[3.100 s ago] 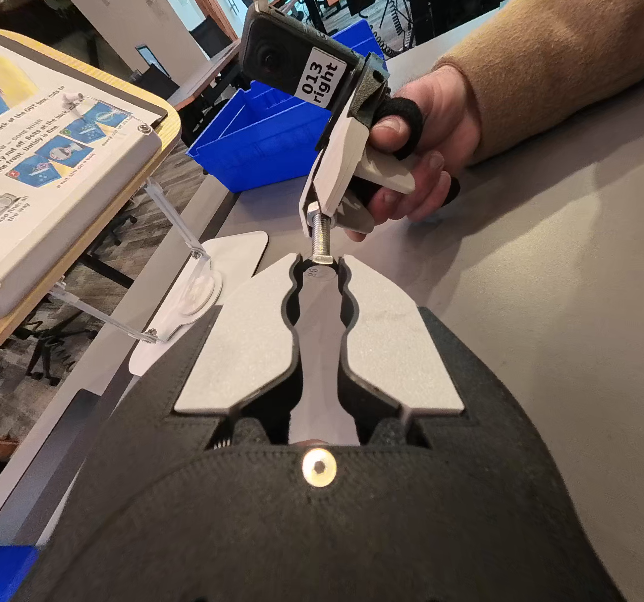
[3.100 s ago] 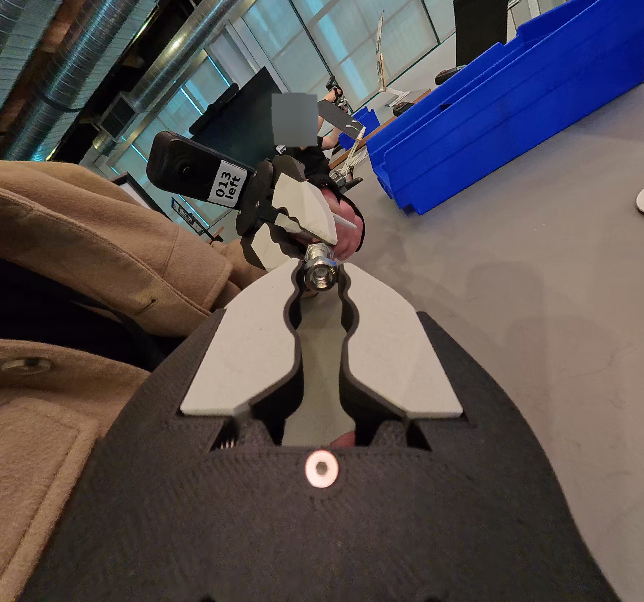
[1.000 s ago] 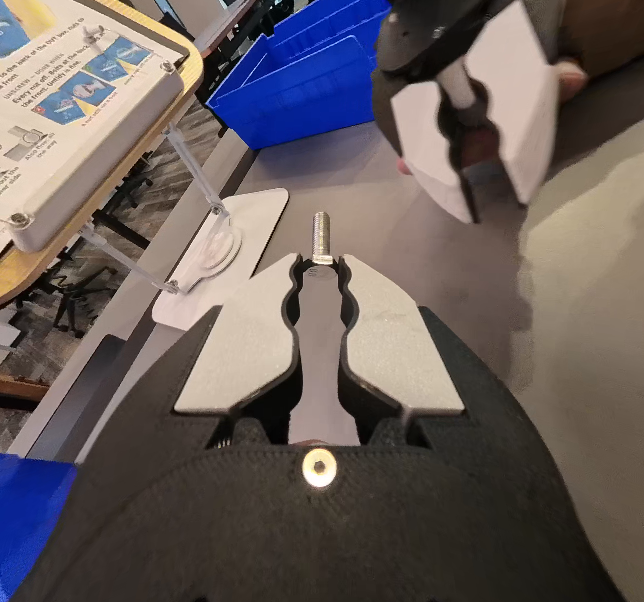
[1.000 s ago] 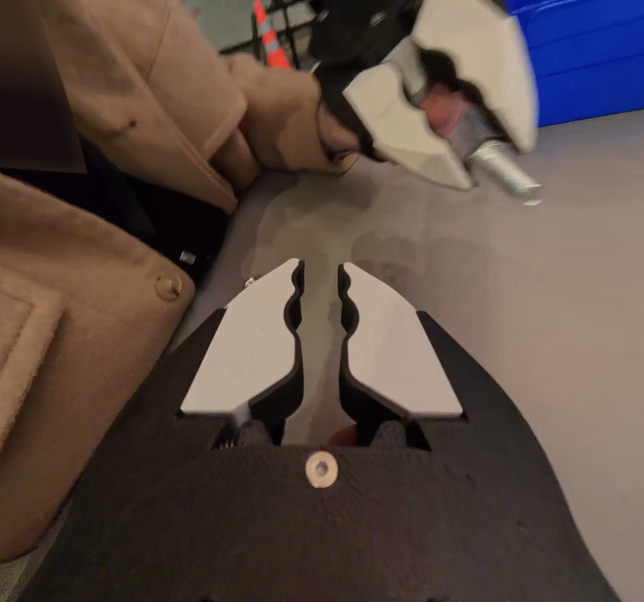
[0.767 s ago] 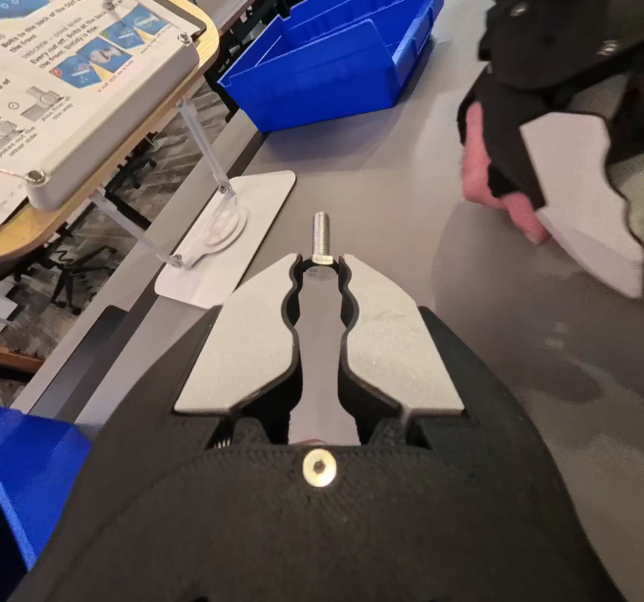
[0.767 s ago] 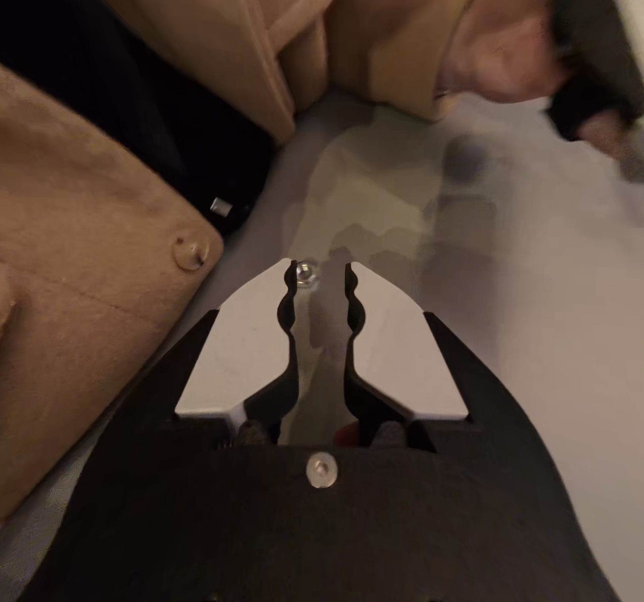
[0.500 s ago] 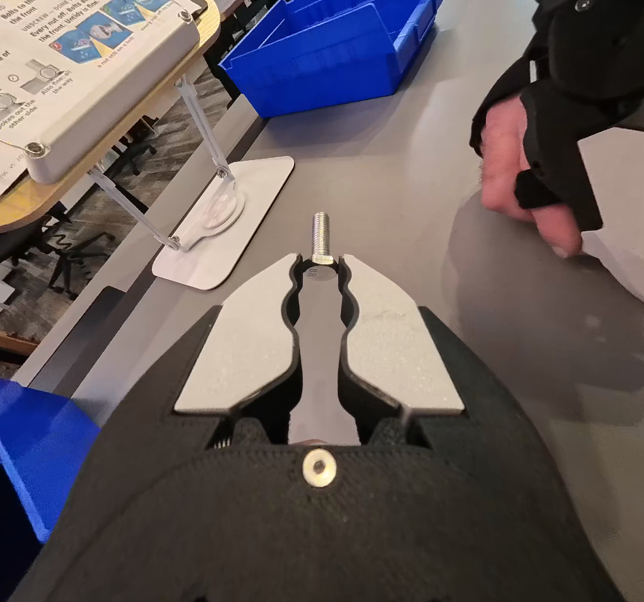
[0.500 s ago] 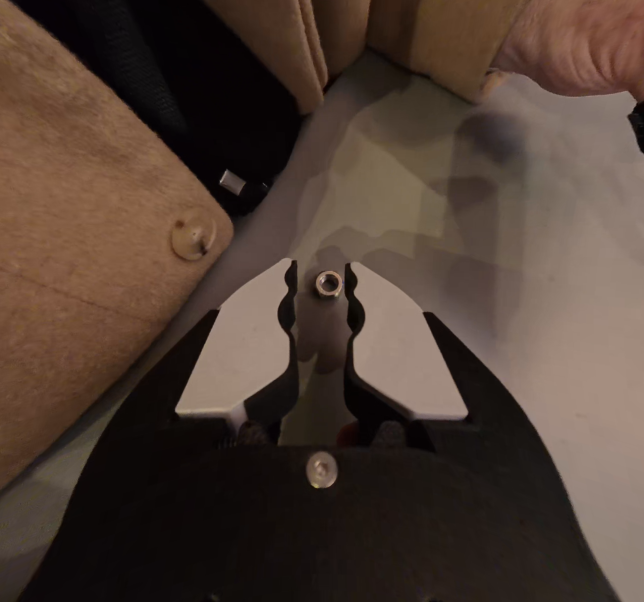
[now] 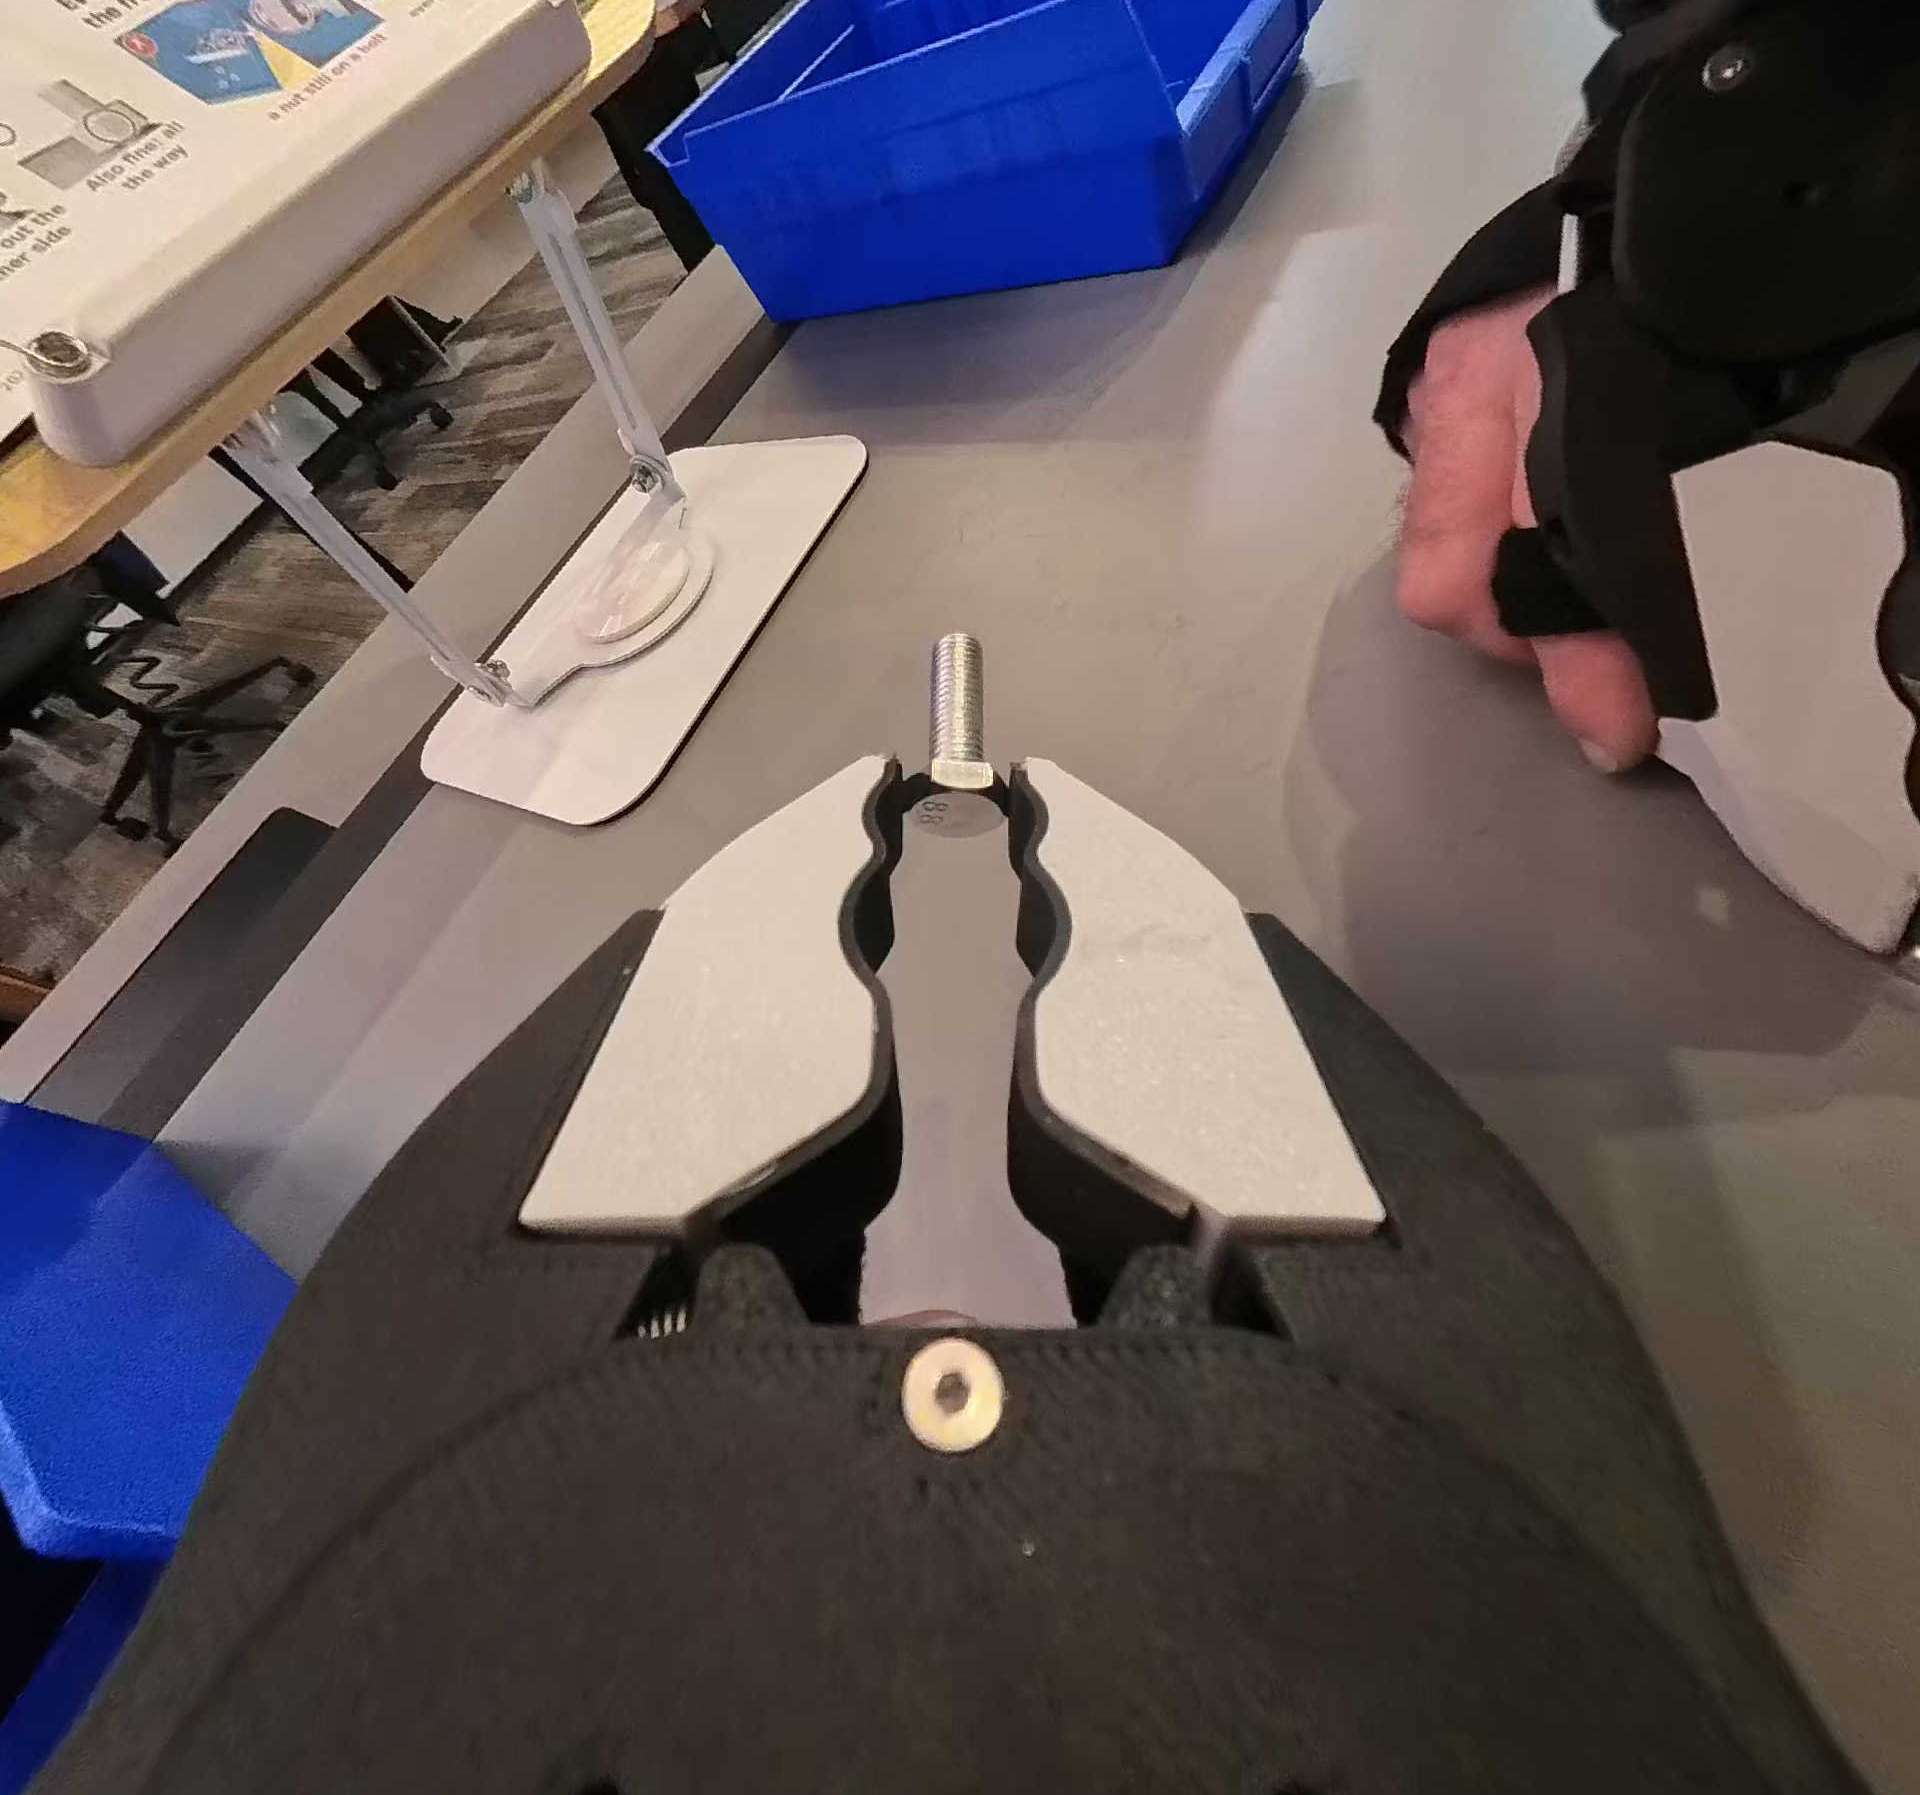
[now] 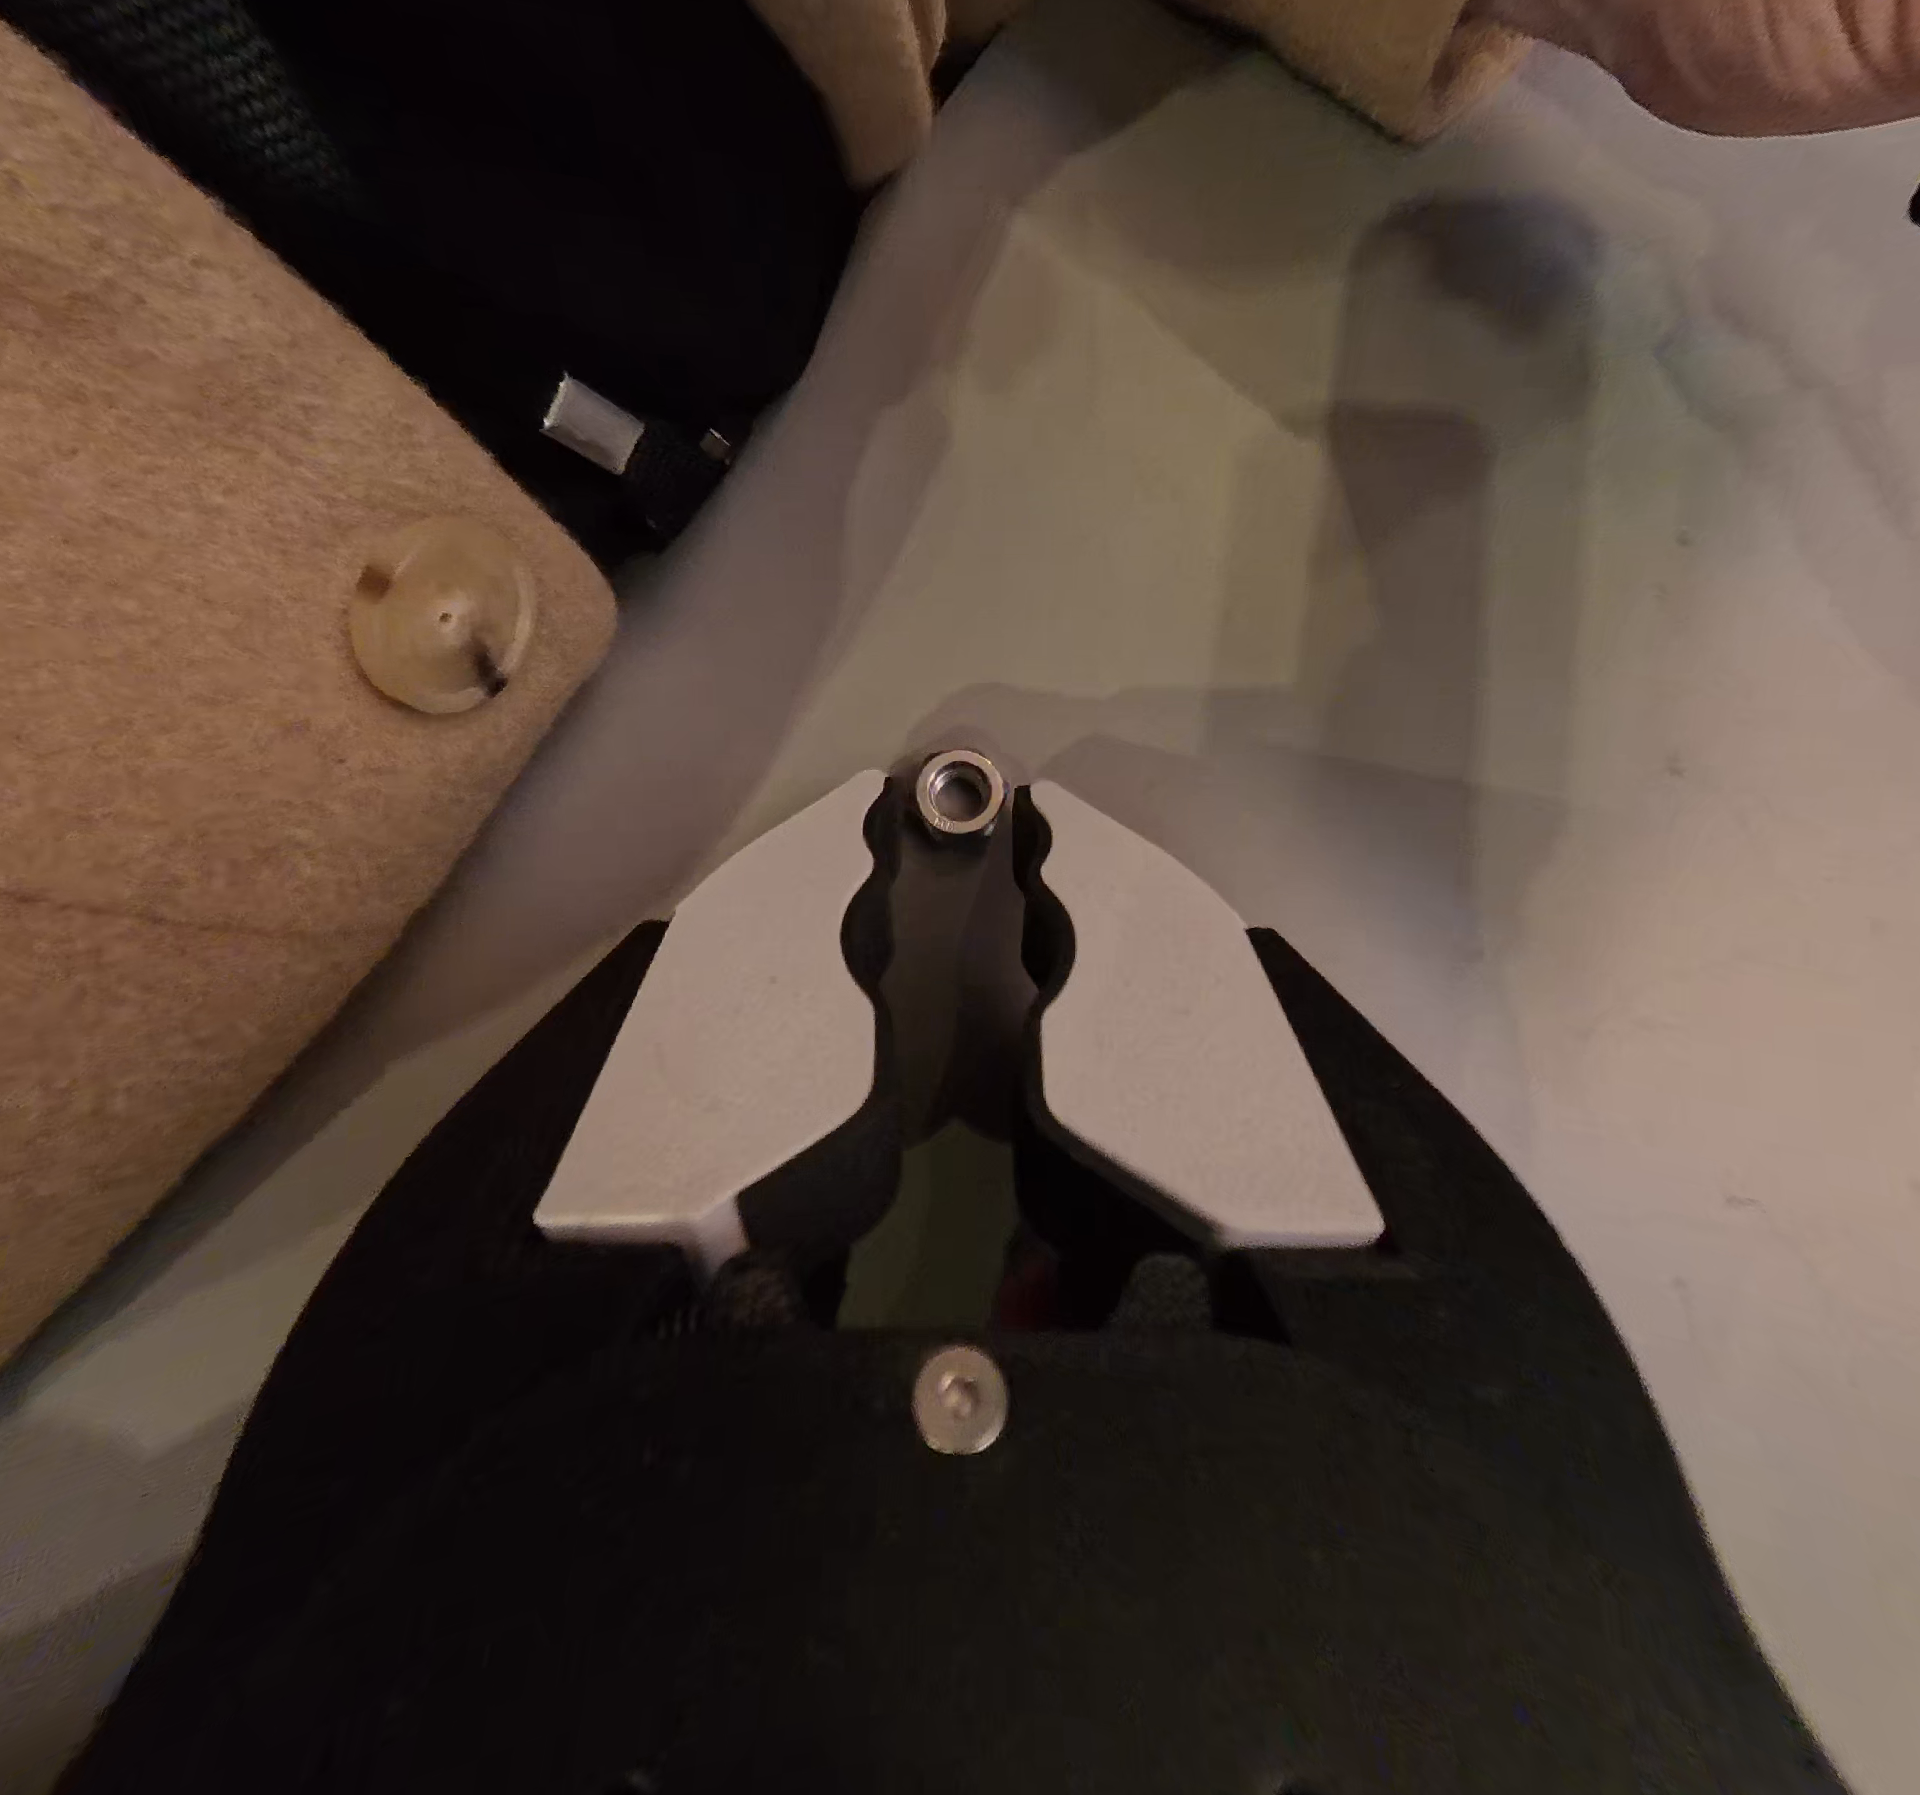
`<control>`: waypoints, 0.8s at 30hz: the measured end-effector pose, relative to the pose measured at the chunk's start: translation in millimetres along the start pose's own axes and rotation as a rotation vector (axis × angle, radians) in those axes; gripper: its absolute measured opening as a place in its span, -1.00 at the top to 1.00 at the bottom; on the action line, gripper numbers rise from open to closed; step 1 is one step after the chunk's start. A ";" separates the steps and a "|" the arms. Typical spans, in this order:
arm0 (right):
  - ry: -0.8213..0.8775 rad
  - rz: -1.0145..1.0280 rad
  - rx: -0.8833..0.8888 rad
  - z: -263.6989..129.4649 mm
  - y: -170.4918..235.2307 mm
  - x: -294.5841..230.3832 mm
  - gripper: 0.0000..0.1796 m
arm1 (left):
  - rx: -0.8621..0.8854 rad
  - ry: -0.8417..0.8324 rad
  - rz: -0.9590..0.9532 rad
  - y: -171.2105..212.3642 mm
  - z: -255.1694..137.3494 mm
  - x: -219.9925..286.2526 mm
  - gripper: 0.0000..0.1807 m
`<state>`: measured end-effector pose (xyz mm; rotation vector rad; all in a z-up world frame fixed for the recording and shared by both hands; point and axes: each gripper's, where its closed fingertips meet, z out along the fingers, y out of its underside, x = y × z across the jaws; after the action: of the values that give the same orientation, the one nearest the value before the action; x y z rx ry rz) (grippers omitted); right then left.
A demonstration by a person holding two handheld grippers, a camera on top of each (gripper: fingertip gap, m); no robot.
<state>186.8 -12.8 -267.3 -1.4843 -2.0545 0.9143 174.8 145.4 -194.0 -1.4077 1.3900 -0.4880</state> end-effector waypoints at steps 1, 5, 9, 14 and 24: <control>0.005 0.002 -0.008 0.9 0.5 -0.1 0.76 | 0.000 0.000 0.000 -0.1 -0.2 0.0 0.79; 0.025 0.018 -0.041 4.2 2.8 0.7 0.79 | 0.001 -0.001 -0.004 0.2 -0.6 -0.6 0.79; 0.045 0.043 -0.040 4.0 2.7 4.7 0.79 | 0.002 0.001 -0.009 0.7 -0.4 -0.8 0.79; 0.044 0.021 -0.042 2.4 4.4 5.1 0.79 | 0.000 0.005 -0.015 1.7 0.2 -0.6 0.79; 0.109 0.115 -0.072 3.6 3.0 7.3 0.78 | -0.006 -0.001 -0.009 2.1 -0.2 -0.9 0.79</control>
<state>183.9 -6.3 -272.1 -1.6673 -1.9602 0.7910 173.5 146.7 -195.4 -1.4197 1.3861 -0.4889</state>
